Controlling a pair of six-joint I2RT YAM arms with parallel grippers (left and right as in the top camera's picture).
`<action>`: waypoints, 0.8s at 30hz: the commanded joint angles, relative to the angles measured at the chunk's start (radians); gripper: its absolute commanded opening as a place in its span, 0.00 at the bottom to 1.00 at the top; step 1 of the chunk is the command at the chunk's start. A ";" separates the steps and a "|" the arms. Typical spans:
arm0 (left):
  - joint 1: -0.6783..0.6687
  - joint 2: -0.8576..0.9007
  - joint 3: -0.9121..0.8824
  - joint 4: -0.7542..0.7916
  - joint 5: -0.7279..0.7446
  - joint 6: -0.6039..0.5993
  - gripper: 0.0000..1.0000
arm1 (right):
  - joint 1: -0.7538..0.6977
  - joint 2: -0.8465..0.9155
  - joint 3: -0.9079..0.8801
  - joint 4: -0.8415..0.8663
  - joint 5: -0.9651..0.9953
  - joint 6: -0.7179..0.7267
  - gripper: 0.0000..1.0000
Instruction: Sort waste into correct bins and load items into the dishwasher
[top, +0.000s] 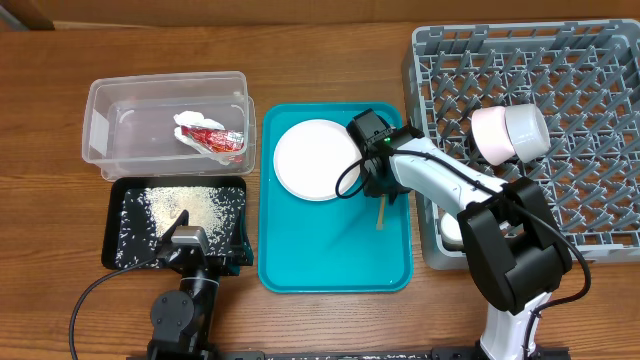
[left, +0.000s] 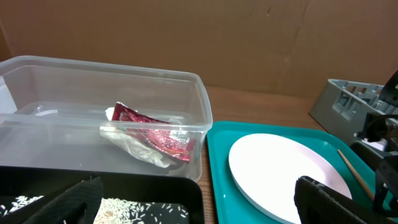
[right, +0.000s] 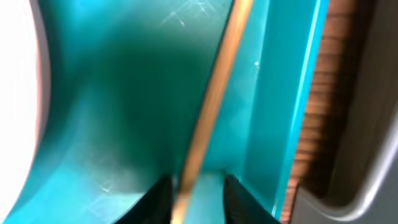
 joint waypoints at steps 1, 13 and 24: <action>-0.003 -0.004 -0.003 0.002 0.004 0.001 1.00 | -0.003 0.024 -0.004 -0.004 -0.051 0.021 0.20; -0.003 -0.004 -0.003 0.002 0.004 0.001 1.00 | -0.002 -0.215 0.094 -0.137 -0.064 -0.007 0.04; -0.003 -0.004 -0.003 0.002 0.004 0.001 1.00 | -0.139 -0.429 0.099 -0.080 0.146 -0.104 0.04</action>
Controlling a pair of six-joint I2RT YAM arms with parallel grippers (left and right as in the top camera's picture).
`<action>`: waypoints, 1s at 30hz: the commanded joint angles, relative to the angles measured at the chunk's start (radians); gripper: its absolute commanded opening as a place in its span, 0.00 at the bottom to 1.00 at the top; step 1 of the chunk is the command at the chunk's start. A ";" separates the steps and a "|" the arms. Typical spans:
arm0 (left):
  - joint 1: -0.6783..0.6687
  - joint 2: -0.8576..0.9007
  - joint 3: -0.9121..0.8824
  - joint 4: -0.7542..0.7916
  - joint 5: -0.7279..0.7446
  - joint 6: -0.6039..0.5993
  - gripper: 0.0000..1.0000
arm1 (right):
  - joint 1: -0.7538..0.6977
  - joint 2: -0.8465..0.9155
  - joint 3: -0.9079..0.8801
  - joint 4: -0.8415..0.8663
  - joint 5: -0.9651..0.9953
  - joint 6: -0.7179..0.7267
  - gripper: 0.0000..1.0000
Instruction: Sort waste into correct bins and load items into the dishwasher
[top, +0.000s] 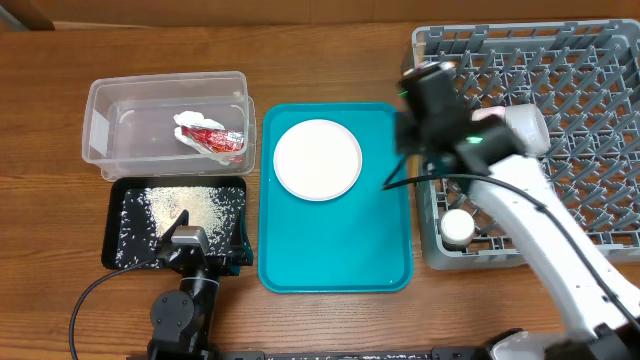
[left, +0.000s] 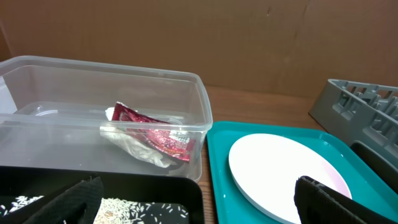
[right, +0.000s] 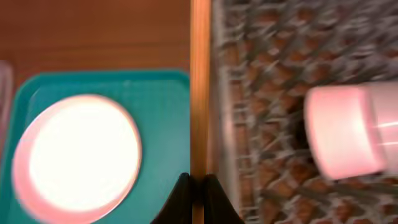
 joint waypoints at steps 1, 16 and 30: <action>-0.003 -0.004 -0.003 0.002 0.004 0.001 1.00 | -0.053 0.049 -0.034 0.013 0.055 -0.077 0.04; -0.003 -0.004 -0.003 0.002 0.004 0.001 1.00 | -0.034 0.097 -0.024 -0.016 -0.045 -0.129 0.47; -0.003 -0.004 -0.003 0.002 0.004 0.001 1.00 | 0.138 0.285 -0.060 0.133 -0.265 0.284 0.54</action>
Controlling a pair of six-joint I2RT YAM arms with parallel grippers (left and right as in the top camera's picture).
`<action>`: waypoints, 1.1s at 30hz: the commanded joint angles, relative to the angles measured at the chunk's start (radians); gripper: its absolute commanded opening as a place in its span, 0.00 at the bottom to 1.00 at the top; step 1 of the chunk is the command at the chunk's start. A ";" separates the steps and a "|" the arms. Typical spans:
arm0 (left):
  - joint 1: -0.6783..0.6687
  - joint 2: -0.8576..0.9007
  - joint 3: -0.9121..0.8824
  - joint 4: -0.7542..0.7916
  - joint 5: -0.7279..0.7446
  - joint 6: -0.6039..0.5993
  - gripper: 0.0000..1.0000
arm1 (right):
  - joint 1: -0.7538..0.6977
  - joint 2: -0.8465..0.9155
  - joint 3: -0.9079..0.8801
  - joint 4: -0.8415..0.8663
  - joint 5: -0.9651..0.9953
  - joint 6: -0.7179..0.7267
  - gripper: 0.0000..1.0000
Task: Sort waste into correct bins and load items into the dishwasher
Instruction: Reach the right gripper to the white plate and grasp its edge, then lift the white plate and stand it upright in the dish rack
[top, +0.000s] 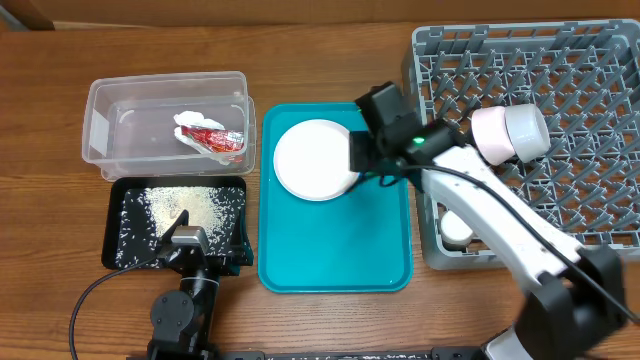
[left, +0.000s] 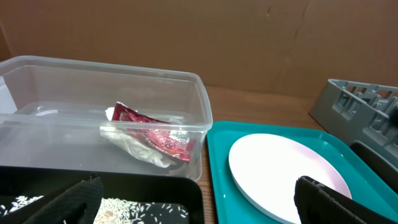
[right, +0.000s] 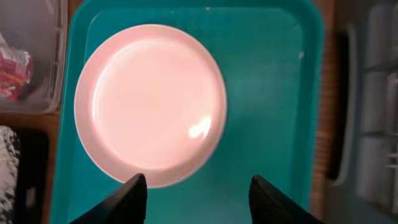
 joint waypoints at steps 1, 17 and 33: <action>-0.003 -0.004 -0.003 0.002 0.004 0.001 1.00 | 0.006 0.122 -0.004 0.026 -0.019 0.174 0.54; -0.003 -0.004 -0.003 0.002 0.004 0.001 1.00 | -0.004 0.249 -0.002 0.015 -0.035 0.272 0.04; -0.003 -0.004 -0.003 0.002 0.004 0.001 1.00 | -0.029 -0.328 0.001 -0.039 0.940 -0.021 0.04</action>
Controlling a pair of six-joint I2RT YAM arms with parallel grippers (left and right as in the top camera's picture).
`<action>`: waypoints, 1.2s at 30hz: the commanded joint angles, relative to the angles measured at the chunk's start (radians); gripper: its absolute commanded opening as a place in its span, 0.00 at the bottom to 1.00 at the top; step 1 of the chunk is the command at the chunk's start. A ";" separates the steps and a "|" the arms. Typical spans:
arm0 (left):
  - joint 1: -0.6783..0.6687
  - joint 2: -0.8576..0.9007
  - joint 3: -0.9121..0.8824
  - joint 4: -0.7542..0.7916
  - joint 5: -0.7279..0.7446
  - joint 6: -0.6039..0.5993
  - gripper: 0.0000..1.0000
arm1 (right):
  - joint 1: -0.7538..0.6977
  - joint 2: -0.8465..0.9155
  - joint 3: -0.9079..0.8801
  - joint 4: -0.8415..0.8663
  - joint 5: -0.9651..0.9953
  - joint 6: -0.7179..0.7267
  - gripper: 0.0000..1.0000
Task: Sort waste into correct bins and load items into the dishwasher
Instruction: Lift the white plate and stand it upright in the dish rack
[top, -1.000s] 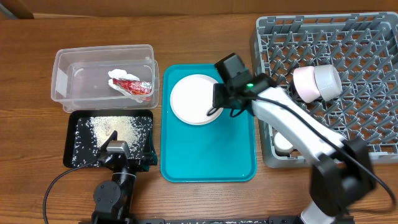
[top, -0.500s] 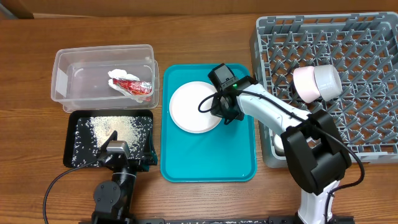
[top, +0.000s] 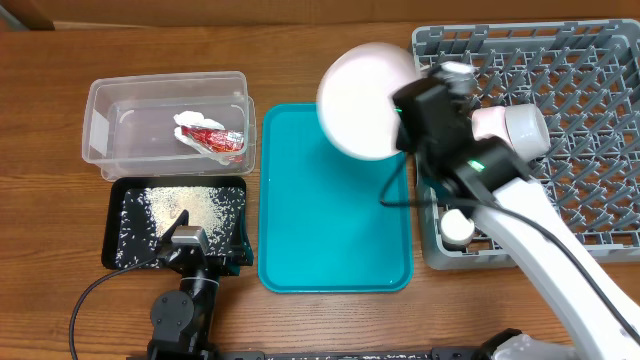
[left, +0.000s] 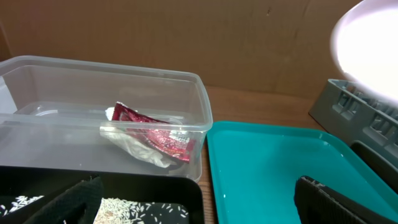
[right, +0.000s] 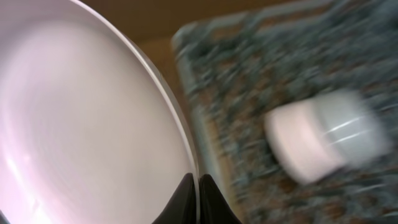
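My right gripper (top: 408, 108) is shut on the rim of a white plate (top: 362, 86), held in the air over the teal tray's (top: 330, 250) far right part, beside the grey dish rack (top: 560, 130). In the right wrist view the plate (right: 81, 124) fills the left, pinched between the fingertips (right: 198, 193). A pink-white cup (top: 510, 132) lies in the rack. My left gripper (left: 199, 205) rests open low over the black rice tray (top: 175, 215). A red wrapper (top: 210, 137) lies in the clear bin (top: 165, 125).
A small white round item (top: 458, 228) sits in the rack's front left compartment. The rack takes up the table's right side, the bins the left. Brown wooden table (top: 60, 250) surrounds them.
The right gripper was open above the plate lying on the teal tray. Now it is shut on the plate's rim and holds it lifted beside the rack. The tray holds nothing.
The right gripper was shut on a wooden stick on the tray, then held it up near the rack. Later it was open over the plate with the stick gone from view. Now it holds the plate up. The left arm stayed still.
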 joint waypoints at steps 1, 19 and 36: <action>-0.003 -0.004 -0.003 0.002 0.004 0.001 1.00 | -0.006 -0.030 0.008 -0.001 0.489 -0.097 0.04; -0.003 -0.004 -0.003 0.002 0.004 0.001 1.00 | -0.166 0.230 0.006 0.143 0.664 -0.245 0.04; -0.003 -0.004 -0.003 0.002 0.004 0.001 1.00 | -0.183 0.357 0.008 0.207 0.738 -0.272 0.04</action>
